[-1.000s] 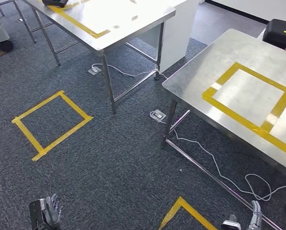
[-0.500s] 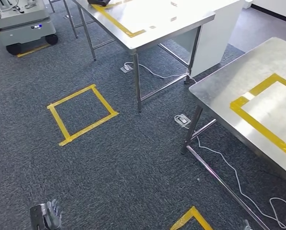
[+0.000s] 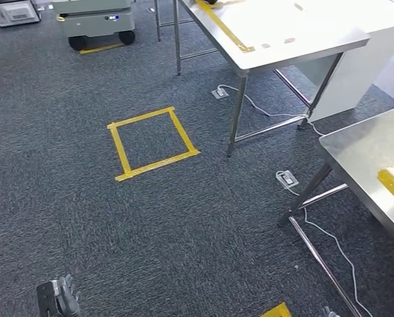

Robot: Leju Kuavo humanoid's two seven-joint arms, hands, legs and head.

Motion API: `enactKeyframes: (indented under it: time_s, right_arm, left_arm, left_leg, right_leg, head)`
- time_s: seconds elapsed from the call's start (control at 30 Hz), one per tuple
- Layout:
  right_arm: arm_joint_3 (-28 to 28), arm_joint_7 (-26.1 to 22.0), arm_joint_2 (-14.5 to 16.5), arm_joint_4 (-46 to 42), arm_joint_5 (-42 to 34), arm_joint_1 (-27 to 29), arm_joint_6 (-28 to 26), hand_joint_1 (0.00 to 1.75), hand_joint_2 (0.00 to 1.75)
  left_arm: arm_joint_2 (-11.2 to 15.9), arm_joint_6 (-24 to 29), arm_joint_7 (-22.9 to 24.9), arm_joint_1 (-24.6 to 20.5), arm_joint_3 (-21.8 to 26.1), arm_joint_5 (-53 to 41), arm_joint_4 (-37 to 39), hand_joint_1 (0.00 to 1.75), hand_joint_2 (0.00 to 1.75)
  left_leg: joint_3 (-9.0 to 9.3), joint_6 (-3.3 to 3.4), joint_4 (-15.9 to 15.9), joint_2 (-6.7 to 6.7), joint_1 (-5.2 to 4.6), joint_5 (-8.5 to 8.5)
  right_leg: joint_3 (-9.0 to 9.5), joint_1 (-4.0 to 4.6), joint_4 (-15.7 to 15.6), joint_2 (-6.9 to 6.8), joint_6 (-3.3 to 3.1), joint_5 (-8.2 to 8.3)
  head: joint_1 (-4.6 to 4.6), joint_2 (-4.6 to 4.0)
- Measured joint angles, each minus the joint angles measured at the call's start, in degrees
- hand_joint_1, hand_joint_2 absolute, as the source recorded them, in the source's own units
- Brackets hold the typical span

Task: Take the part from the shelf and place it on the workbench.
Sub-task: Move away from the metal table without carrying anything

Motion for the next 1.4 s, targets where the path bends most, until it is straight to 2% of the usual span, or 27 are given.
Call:
enactKeyframes:
  time_s: [0.07, 0.1, 0.13, 0.17, 0.23, 0.3, 0.37, 0.4, 0.47, 0.53, 0.6, 0.63, 0.7, 0.73, 0.8, 0.83, 0.9, 0.97, 1.03, 1.07, 1.1, 1.13, 1.17, 1.2, 1.27, 1.33, 1.4]
  right_arm:
    - [-0.28, 0.01, -0.05, 1.08, 0.47, -0.14, 0.26, 0.0, 0.0]
    - [-0.35, 0.01, -0.08, 1.61, 0.79, -0.25, 0.3, 0.0, 0.0]
    - [-0.4, 0.01, -0.1, 2.14, 1.16, -0.41, 0.26, 0.0, 0.0]
    - [-0.46, 0.01, -0.13, 2.66, 1.53, -0.64, 0.19, 0.0, 0.0]
    - [-0.56, 0.02, -0.24, 3.7, 2.22, -1.16, 0.08, 0.0, 0.0]
    - [-0.62, 0.02, -0.38, 4.7, 2.71, -1.65, 0.18, 0.0, 0.0]
    - [-0.64, 0.02, -0.43, 5.47, 3.14, -2.08, 0.57, 0.0, 0.0]
    - [-0.63, 0.01, -0.45, 5.69, 3.37, -2.26, 0.82, 0.0, 0.0]
    - [-0.62, -0.03, -0.48, 6.05, 3.78, -2.49, 1.21, 0.0, 0.0]
    - [-0.57, -0.06, -0.5, 6.51, 4.14, -2.51, 1.44, 0.0, 0.0]
    - [-0.43, -0.05, -0.5, 6.91, 4.42, -2.49, 1.55, 0.0, 0.0]
    - [-0.26, -0.05, -0.5, 7.02, 4.56, -2.51, 1.62, 0.0, 0.0]
    - [0.42, -0.05, -0.5, 7.13, 4.8, -2.57, 1.66, 0.0, 0.0]
    - [0.86, -0.05, -0.5, 7.13, 4.87, -2.56, 1.45, 0.0, 0.0]
    - [1.77, -0.05, -0.5, 7.11, 4.77, -2.48, 0.63, 0.0, 0.0]
    - [2.14, -0.05, -0.5, 7.1, 4.71, -2.47, 0.21, 0.0, 0.0]
    - [2.85, -0.06, -0.5, 7.1, 4.65, -2.56, -0.2, 0.0, 0.0]
    - [3.41, -0.07, -0.5, 7.1, 4.65, -2.6, -0.32, 0.0, 0.0]
    - [3.68, -0.07, -0.5, 7.1, 4.6, -2.43, -0.37, 0.0, 0.0]
    - [3.73, -0.07, -0.5, 7.1, 4.52, -2.3, -0.38, 0.0, 0.0]
    - [3.78, -0.06, -0.5, 7.1, 4.35, -2.19, -0.32, 0.0, 0.0]
    - [3.83, -0.05, -0.5, 7.1, 4.09, -2.13, -0.21, 0.0, 0.0]
    - [3.9, -0.05, -0.5, 7.1, 3.81, -2.11, -0.07, 0.0, 0.0]
    - [3.98, -0.05, -0.5, 7.1, 3.53, -2.11, 0.13, 0.0, 0.0]
    - [4.14, -0.05, -0.51, 7.1, 3.14, -2.11, 0.53, 0.0, 0.0]
    - [4.32, -0.05, -0.52, 7.1, 2.88, -2.13, 0.79, 0.0, 0.0]
    - [4.71, -0.06, -0.52, 7.1, 2.66, -2.18, 0.82, 0.0, 0.0]
  left_arm:
    - [-0.01, 0.35, 0.01, 0.11, -0.16, 0.45, -0.1, 0.0, 0.0]
    - [0.0, 0.56, 0.01, 0.25, -0.25, 0.72, -0.19, 0.0, 0.0]
    - [0.01, 0.73, 0.01, 0.41, -0.33, 1.01, -0.32, 0.0, 0.0]
    - [0.02, 0.86, 0.01, 0.56, -0.43, 1.27, -0.48, 0.0, 0.0]
    - [-0.02, 1.09, 0.0, 0.71, -0.77, 1.74, -0.79, 0.0, 0.0]
    - [-0.05, 1.48, 0.0, 0.86, -1.18, 2.08, -1.12, 0.0, 0.0]
    - [-0.03, 2.11, 0.0, 1.29, -1.48, 2.43, -1.39, 0.0, 0.0]
    - [0.01, 2.43, 0.0, 1.58, -1.56, 2.57, -1.49, 0.0, 0.0]
    - [0.07, 2.97, 0.0, 1.98, -1.71, 2.94, -1.72, 0.0, 0.0]
    - [0.05, 3.48, 0.0, 2.12, -2.02, 3.25, -1.98, 0.0, 0.0]
    - [0.05, 4.12, 0.0, 2.41, -2.45, 3.38, -2.22, 0.0, 0.0]
    - [0.08, 4.54, 0.0, 2.68, -2.63, 3.39, -2.4, 0.0, 0.0]
    - [0.11, 5.78, 0.0, 3.22, -3.06, 3.32, -3.0, 0.0, 0.0]
    - [0.08, 6.56, 0.0, 3.35, -3.46, 3.28, -3.39, 0.0, 0.0]
    - [-0.04, 7.93, 0.0, 3.42, -4.5, 3.22, -4.17, 0.0, 0.0]
    - [-0.1, 8.36, 0.01, 3.48, -5.0, 3.22, -4.45, 0.0, 0.0]
    - [-0.1, 8.8, 0.01, 3.85, -5.56, 3.22, -4.89, 0.0, 0.0]
    - [-0.07, 8.98, 0.0, 4.16, -5.85, 3.26, -5.3, 0.0, 0.0]
    - [-0.09, 9.01, 0.0, 4.19, -6.18, 3.31, -5.63, 0.0, 0.0]
    - [-0.1, 9.0, 0.0, 4.19, -6.34, 3.37, -5.72, 0.0, 0.0]
    - [-0.1, 9.0, 0.0, 4.22, -6.46, 3.53, -5.76, 0.0, 0.0]
    - [-0.1, 8.99, 0.0, 4.3, -6.57, 3.76, -5.81, 0.0, 0.0]
    - [-0.1, 8.99, 0.0, 4.41, -6.68, 4.04, -5.9, 0.0, 0.0]
    - [-0.12, 9.0, 0.0, 4.5, -6.84, 4.31, -6.03, 0.0, 0.0]
    - [-0.19, 9.08, 0.0, 4.63, -7.25, 4.75, -6.4, 0.0, 0.0]
    - [-0.27, 9.21, 0.0, 4.77, -7.64, 5.07, -6.73, 0.0, 0.0]
    - [-0.26, 9.36, 0.0, 5.06, -8.03, 5.22, -6.86, 0.0, 0.0]
  left_leg:
    - [-0.11, 0.33, 0.01, -1.51, -0.2, 0.05]
    - [-0.13, 0.38, 0.02, -2.32, -0.3, 0.06]
    - [-0.1, 0.39, 0.03, -3.17, -0.37, 0.08]
    - [-0.03, 0.37, 0.04, -4.05, -0.4, 0.09]
    - [0.02, 0.18, 0.14, -5.64, -0.44, 0.14]
    - [-0.32, -0.35, 0.24, -6.98, -0.34, 0.32]
    - [-0.77, -1.15, 0.11, -8.28, -0.03, 0.69]
    - [-0.98, -1.46, 0.22, -8.14, 0.04, 0.64]
    - [-2.36, -1.89, 2.81, -5.54, -0.13, -1.13]
    - [-5.78, -2.25, 9.74, -2.21, -0.24, -4.82]
    - [-8.73, -2.63, 15.71, -1.15, -0.07, -6.82]
    - [-8.83, -2.79, 16.02, -0.95, 0.06, -6.3]
    - [-5.6, -3.11, 10.34, 0.32, 0.36, -2.84]
    - [-3.32, -3.34, 6.28, 1.96, 0.33, -1.35]
    - [-0.39, -2.95, 1.02, 4.04, 0.23, -0.07]
    - [-0.09, -2.57, 0.38, 4.1, 0.09, -0.28]
    - [-0.15, -1.6, 0.33, 2.55, 0.06, -0.31]
    - [-0.17, -0.79, 0.25, 1.19, 0.13, -0.13]
    - [-0.27, -0.2, 0.23, -0.15, 0.11, 0.02]
    - [-0.33, -0.05, 0.24, -0.96, 0.02, 0.05]
    - [-0.35, 0.01, 0.24, -1.81, -0.08, 0.06]
    - [-0.31, 0.02, 0.25, -2.7, -0.16, 0.07]
    - [-0.24, 0.01, 0.26, -3.57, -0.21, 0.08]
    - [-0.16, -0.02, 0.27, -4.42, -0.21, 0.1]
    - [-0.13, -0.29, 0.35, -5.98, -0.16, 0.18]
    - [-0.42, -0.94, 0.35, -7.26, -0.01, 0.37]
    - [-0.81, -1.73, 0.27, -8.12, 0.28, 0.65]
  right_leg:
    - [-3.86, 0.12, 7.83, 1.29, -0.2, -3.12]
    - [-5.0, 0.18, 9.71, 1.43, -0.38, -3.31]
    - [-5.01, 0.22, 9.15, 1.58, -0.61, -2.25]
    - [-3.91, 0.25, 6.33, 1.97, -0.86, -0.22]
    - [-0.36, 0.1, -1.84, 4.75, -1.33, 3.86]
    - [1.66, 0.02, -6.3, 7.01, -1.48, 5.28]
    - [2.03, 0.23, -6.8, 6.38, -1.72, 5.34]
    - [2.25, 0.27, -7.01, 5.66, -2.01, 5.53]
    - [2.52, 0.21, -7.6, 4.02, -2.63, 5.91]
    - [2.61, 0.33, -7.8, 2.09, -3.02, 5.93]
    - [2.61, 0.43, -7.79, 0.04, -3.18, 5.79]
    - [2.64, 0.4, -7.79, -0.85, -3.16, 5.72]
    - [2.88, 0.3, -7.76, -2.36, -2.84, 5.47]
    - [2.96, 0.42, -7.67, -3.05, -2.51, 5.21]
    - [3.11, 0.79, -7.51, -4.3, -1.87, 4.54]
    - [3.22, 0.96, -7.53, -4.88, -1.62, 4.27]
    - [3.92, 0.76, -7.6, -5.62, -1.16, 3.89]
    - [3.29, 0.42, -5.21, -3.41, -0.66, 2.04]
    - [-0.15, 0.29, 1.98, 0.02, -0.5, -1.76]
    - [-2.34, 0.3, 6.18, 0.88, -0.55, -3.41]
    - [-4.01, 0.33, 9.1, 1.27, -0.66, -4.13]
    - [-4.75, 0.38, 9.91, 1.47, -0.84, -3.66]
    - [-4.32, 0.43, 8.3, 1.71, -1.05, -2.07]
    - [-2.85, 0.45, 4.68, 2.36, -1.3, 0.23]
    - [0.54, 0.36, -3.22, 5.34, -1.64, 3.92]
    - [2.04, 0.47, -6.52, 6.92, -1.74, 4.96]
    - [2.36, 0.67, -6.84, 5.6, -2.13, 5.34]
  head:
    - [0.22, 0.0]
    - [0.28, 0.0]
    - [0.3, 0.0]
    - [0.31, 0.0]
    - [0.35, 0.0]
    - [0.37, 0.0]
    - [0.34, 0.0]
    - [0.34, 0.0]
    - [0.06, 0.0]
    - [-0.23, 0.0]
    - [-0.29, 0.0]
    - [-0.3, 0.0]
    - [-0.32, 0.0]
    - [-0.39, 0.0]
    - [-0.35, 0.0]
    - [-0.23, 0.0]
    - [0.09, 0.01]
    - [0.29, 0.01]
    - [0.64, 0.0]
    - [0.76, 0.0]
    - [0.82, 0.0]
    - [0.84, 0.0]
    - [0.83, 0.0]
    - [0.84, 0.0]
    - [0.83, 0.0]
    - [0.81, 0.0]
    - [0.78, 0.0]
